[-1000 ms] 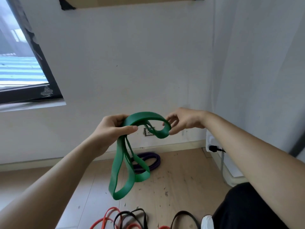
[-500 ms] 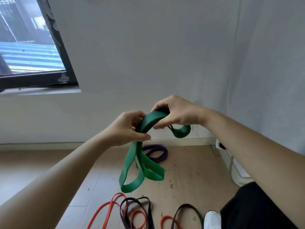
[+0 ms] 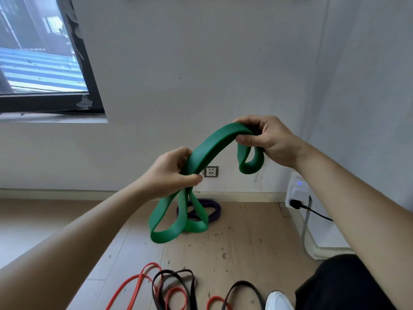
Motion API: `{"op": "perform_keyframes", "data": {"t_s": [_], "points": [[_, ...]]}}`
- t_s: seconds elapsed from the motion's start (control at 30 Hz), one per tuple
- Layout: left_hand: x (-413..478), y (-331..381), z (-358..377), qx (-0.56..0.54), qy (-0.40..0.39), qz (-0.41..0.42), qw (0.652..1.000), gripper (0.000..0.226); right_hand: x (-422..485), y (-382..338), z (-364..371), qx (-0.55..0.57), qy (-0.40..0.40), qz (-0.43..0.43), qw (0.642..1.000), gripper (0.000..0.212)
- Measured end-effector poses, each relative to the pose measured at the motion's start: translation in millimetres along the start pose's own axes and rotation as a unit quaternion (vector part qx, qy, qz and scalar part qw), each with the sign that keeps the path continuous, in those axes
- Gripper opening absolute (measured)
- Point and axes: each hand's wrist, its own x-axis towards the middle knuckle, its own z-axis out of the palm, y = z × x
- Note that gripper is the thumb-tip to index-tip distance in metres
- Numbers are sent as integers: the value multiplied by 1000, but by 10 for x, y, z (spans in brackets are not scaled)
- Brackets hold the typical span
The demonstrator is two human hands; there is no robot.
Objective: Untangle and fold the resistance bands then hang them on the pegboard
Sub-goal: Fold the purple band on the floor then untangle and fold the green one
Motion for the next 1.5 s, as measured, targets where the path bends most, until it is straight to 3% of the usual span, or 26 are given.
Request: {"op": "perform_keyframes", "data": {"t_s": [0.1, 0.2, 0.3, 0.4, 0.53, 0.67, 0.93, 1.2, 1.5], "points": [[1, 70, -63, -59, -4, -13, 998, 21, -67, 207, -93, -28, -30, 86, 995, 34], [-41, 89, -83, -91, -12, -12, 996, 25, -128, 477, 0, -155, -161, 204, 953, 32], [-54, 55, -41, -87, -34, -13, 996, 27, -109, 548, 248, -182, -234, 223, 929, 36], [-46, 50, -43, -59, -45, 0, 997, 29, -49, 398, 445, -126, -194, 185, 955, 57], [-71, 26, -68, -55, -55, -3, 997, 32, 23, 285, 662, -111, -121, 105, 981, 53], [-90, -6, -123, -92, -23, -21, 995, 39, 57, 241, 737, -163, -122, 100, 974, 57], [-105, 8, -166, -133, -9, -40, 990, 39, 60, 201, 818, -124, -83, 87, 985, 33], [-93, 27, -184, -18, -21, -47, 998, 35, 16, 140, 695, -119, -117, 119, 979, 25], [-116, 11, -127, -135, -12, -78, 988, 41, -4, 142, 701, -123, -112, 91, 982, 20]]}}
